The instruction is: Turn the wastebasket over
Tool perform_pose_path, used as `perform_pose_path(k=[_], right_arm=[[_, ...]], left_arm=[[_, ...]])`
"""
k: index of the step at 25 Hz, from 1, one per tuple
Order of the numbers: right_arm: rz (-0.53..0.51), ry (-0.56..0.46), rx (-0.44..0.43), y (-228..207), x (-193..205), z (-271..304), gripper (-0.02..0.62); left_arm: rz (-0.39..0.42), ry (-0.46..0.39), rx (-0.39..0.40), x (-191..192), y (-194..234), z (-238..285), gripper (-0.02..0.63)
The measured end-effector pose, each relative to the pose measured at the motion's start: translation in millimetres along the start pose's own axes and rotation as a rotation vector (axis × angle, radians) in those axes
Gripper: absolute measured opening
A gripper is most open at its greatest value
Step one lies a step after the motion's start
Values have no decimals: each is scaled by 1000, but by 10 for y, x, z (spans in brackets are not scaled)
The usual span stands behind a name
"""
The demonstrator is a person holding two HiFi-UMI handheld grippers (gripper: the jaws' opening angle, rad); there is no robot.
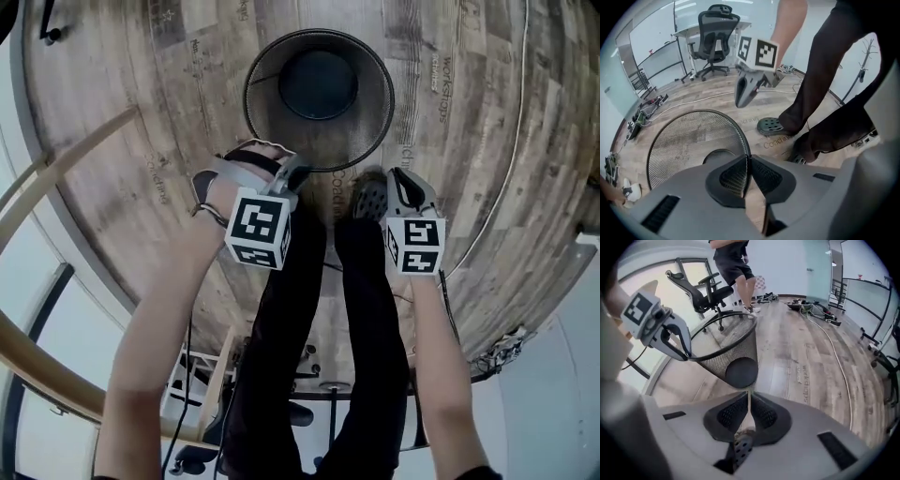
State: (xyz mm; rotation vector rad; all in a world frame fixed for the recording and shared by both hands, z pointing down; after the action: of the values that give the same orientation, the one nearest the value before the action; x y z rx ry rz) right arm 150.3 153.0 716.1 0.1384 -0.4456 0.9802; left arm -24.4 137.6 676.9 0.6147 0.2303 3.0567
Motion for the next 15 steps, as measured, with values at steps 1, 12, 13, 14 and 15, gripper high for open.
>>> perform_pose_path(k=[1, 12, 13, 14, 15], right_arm=[[2, -1, 4, -35, 17, -85, 43], [54, -150, 28, -387, -976, -1073, 35], [36, -191, 29, -452, -1214, -1236, 35], [19, -231, 30, -514, -1453, -1424, 34], [8, -265, 31, -563, -1679, -1644, 34]], left_arm=[[-8, 3, -9, 19, -23, 22, 44], [-406, -192, -208, -169, 395, -1093, 80], [-503, -266, -270, -231, 537, -1429, 38], [-614, -349, -326, -286, 656, -1790, 28], [-742, -444, -367, -330, 738, -2172, 17]])
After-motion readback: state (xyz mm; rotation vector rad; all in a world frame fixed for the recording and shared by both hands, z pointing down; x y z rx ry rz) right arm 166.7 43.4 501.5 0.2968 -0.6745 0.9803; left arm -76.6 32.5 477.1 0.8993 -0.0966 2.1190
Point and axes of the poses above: the fingertips, and each gripper's own axes: z forward along the fingers, y to its left, x out of its underside, the point moved 4 cm from there along -z, backward along the fingers, and after that the axes turned 13 degrees about -z, right-handed, at the moved point
